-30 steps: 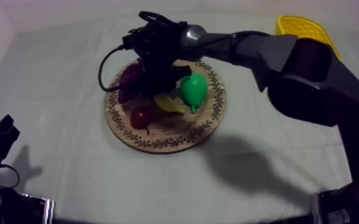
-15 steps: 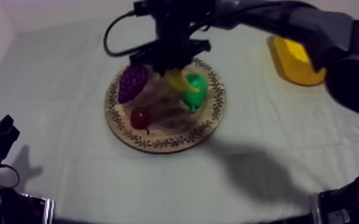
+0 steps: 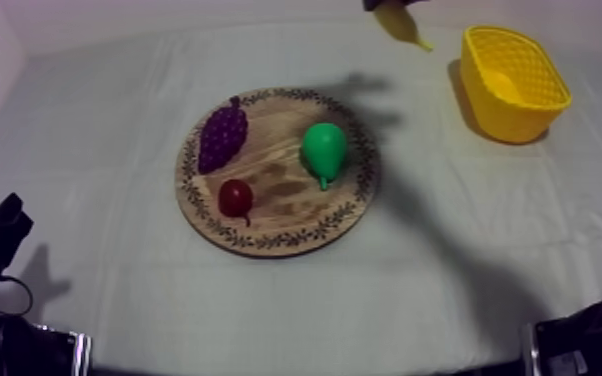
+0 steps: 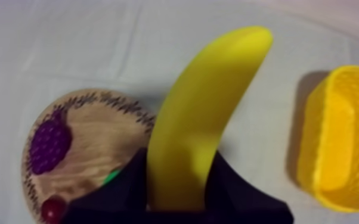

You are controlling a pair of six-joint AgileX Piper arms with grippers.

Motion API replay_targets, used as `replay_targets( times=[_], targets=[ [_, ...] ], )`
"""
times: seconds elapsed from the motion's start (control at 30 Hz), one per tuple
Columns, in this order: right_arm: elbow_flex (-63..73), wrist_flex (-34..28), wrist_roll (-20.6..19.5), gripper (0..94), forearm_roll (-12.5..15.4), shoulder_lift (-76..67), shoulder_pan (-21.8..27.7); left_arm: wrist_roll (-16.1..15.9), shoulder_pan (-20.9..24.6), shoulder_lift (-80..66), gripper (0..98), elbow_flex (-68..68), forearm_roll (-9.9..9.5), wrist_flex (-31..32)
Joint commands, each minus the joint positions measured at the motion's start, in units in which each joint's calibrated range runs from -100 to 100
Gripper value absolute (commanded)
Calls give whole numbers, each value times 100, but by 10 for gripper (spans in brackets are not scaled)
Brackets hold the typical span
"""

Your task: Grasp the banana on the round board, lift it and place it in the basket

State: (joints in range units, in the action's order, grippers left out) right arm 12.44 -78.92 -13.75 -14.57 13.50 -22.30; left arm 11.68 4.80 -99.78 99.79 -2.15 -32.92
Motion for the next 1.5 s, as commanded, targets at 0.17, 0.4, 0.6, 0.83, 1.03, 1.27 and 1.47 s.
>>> replay_targets(
  times=[0.17, 0.4, 0.6, 0.83, 1.03, 1.27, 1.47],
  targets=[
    [-399, 861, 547, 155, 29, -404, 1093, 2, 1, -5, 1, -1, -3, 1],
    [-645, 1341, 892, 153, 11, -356, 1719, 2, 1, -5, 1, -1, -3, 1],
    [-1172, 1914, 1020, 152, -82, -210, 2058, 1, 1, -5, 1, -1, -3, 1],
    [-1505, 2060, 962, 140, -158, 328, 2232, 2, 1, -5, 1, -1, -3, 1],
    [-1557, 2242, 945, 310, -185, 905, 2317, 2, 1, -5, 1, -1, -3, 1],
    [-1482, 2329, 1248, 682, -49, 1177, 2397, 2, 1, -5, 1, -1, -3, 1],
    [-2171, 2967, 1382, 476, 225, 91, 2506, 2, 1, -5, 1, -1, -3, 1]
  ],
)
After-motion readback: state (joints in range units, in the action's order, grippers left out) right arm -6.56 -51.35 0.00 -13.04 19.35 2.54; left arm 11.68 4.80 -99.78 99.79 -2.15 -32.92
